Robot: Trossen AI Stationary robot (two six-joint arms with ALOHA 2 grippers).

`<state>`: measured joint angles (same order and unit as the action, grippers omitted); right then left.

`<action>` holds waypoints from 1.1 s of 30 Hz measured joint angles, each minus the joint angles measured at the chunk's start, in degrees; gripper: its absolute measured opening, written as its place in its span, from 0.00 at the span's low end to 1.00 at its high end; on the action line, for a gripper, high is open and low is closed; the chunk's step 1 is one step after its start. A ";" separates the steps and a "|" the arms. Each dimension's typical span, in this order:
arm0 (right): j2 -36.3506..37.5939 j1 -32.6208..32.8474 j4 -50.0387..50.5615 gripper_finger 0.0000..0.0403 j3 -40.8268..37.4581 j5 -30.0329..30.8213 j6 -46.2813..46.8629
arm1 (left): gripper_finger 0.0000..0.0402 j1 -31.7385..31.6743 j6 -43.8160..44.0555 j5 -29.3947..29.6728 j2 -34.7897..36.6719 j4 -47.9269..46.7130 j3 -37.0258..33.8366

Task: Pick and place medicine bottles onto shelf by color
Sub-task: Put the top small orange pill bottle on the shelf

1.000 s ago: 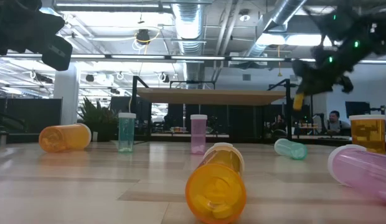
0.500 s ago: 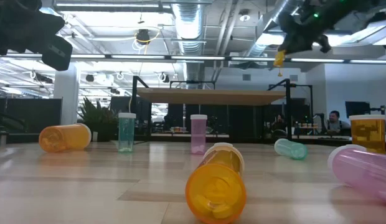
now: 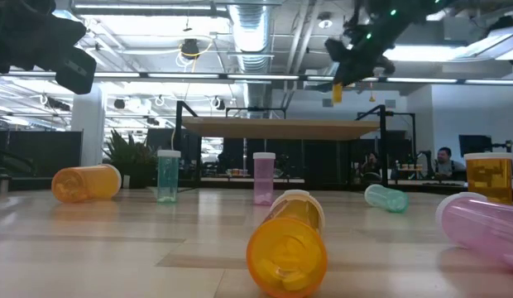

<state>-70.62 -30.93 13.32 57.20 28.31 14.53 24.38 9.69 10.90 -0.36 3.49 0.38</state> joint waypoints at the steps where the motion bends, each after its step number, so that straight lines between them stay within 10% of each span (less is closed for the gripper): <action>1: -1.10 -0.48 -0.09 0.30 0.17 -0.04 0.21 | 0.00 0.02 -0.02 0.02 0.00 0.00 0.00; 33: -11.35 -3.47 -3.23 0.30 0.27 -5.53 1.76 | 0.00 0.02 -0.02 0.00 0.00 0.00 0.00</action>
<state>-81.97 -34.40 10.09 57.47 22.79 16.28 24.40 9.68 10.90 -0.36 3.49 0.38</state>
